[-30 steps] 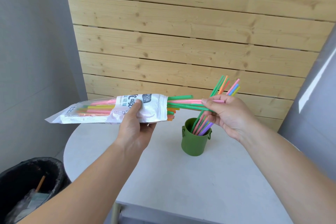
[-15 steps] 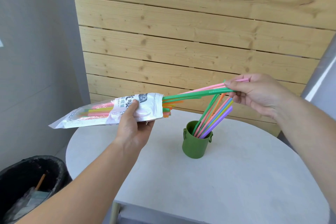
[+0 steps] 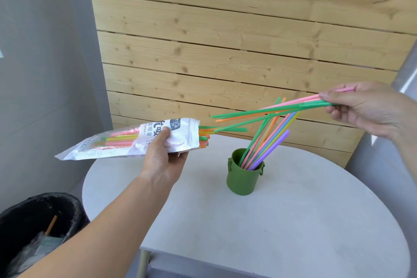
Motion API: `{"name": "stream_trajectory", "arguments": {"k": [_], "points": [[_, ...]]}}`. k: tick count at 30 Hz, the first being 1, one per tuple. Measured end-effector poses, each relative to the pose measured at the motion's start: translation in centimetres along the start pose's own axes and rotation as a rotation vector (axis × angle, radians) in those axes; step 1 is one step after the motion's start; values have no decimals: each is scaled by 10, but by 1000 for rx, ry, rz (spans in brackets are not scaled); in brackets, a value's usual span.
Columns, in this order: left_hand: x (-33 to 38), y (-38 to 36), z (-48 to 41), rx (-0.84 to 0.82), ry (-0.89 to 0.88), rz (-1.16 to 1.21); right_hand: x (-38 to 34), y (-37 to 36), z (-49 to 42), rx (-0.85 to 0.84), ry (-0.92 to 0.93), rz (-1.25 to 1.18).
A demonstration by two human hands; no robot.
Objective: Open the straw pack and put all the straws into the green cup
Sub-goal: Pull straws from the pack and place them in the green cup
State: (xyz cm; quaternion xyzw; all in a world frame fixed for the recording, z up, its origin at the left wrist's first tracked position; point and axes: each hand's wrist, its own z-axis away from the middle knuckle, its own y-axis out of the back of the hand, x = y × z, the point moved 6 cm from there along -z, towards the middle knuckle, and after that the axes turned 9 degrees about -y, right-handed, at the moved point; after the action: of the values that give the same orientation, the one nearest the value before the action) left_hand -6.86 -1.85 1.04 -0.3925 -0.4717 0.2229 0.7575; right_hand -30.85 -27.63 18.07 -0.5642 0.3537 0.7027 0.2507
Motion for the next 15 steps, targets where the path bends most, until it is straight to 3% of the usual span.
{"name": "stream_trajectory", "arguments": {"k": [8,15], "points": [[7,4,-4,19,-29,6,0,43,-1,67,-28,142],[0,0,1,-10,-18,-14,10,31,-6,76,-38,403]]}}
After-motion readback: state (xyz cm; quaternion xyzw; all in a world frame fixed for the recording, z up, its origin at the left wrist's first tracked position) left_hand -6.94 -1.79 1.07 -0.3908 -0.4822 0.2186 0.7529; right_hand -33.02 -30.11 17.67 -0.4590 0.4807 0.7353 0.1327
